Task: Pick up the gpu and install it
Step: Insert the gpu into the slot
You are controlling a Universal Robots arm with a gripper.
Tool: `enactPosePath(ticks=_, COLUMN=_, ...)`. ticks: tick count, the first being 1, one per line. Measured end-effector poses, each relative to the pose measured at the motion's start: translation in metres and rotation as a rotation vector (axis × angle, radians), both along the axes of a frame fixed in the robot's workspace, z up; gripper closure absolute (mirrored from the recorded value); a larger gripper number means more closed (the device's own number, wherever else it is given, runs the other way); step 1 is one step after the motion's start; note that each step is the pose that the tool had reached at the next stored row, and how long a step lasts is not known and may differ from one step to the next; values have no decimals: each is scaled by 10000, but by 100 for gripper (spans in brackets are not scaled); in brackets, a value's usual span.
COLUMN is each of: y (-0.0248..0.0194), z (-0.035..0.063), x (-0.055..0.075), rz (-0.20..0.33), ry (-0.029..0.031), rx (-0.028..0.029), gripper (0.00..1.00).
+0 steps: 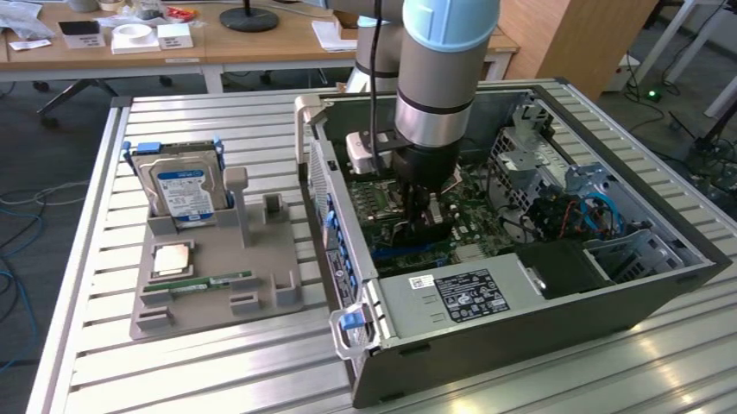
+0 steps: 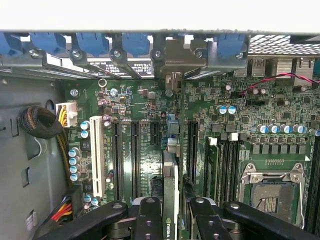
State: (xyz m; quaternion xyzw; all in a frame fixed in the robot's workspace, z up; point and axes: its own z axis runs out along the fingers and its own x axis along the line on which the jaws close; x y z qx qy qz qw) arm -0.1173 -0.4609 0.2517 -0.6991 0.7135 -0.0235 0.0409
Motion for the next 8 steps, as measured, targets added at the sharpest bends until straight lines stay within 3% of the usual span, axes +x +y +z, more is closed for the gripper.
enactPosePath(ticks=8, y=0, z=-9, x=0, rz=-1, ry=0, rx=0, gripper=74)
